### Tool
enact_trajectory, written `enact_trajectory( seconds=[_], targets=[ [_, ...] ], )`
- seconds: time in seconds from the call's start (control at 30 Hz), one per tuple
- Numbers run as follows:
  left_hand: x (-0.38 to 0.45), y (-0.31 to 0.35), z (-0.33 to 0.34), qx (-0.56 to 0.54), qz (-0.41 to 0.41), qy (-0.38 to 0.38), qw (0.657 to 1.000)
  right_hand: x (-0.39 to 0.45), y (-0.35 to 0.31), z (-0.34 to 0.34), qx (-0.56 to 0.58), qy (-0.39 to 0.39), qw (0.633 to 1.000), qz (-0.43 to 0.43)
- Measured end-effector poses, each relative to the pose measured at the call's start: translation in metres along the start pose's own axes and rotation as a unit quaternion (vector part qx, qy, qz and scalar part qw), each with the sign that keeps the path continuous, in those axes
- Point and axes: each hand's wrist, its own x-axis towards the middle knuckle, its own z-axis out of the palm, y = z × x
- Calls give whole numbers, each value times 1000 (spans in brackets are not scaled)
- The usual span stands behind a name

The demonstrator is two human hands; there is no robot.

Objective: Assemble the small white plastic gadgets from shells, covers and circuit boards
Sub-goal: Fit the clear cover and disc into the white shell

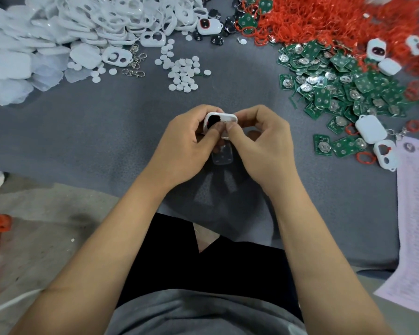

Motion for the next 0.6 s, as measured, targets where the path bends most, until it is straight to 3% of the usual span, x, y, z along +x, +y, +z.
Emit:
enact_trajectory(
  seconds=[0.37,0.5,0.6],
  targets=[
    [-1,1,1,-1,14,17,1000,5,3,2,35,-21,999,-4],
    [-3,-1,0,-107,3,61,992,2,1,1,79,-16,996,-30],
    [-1,-5,-3,-236,-48,121,963,-3,1,2,95,0,994,-51]
  ],
)
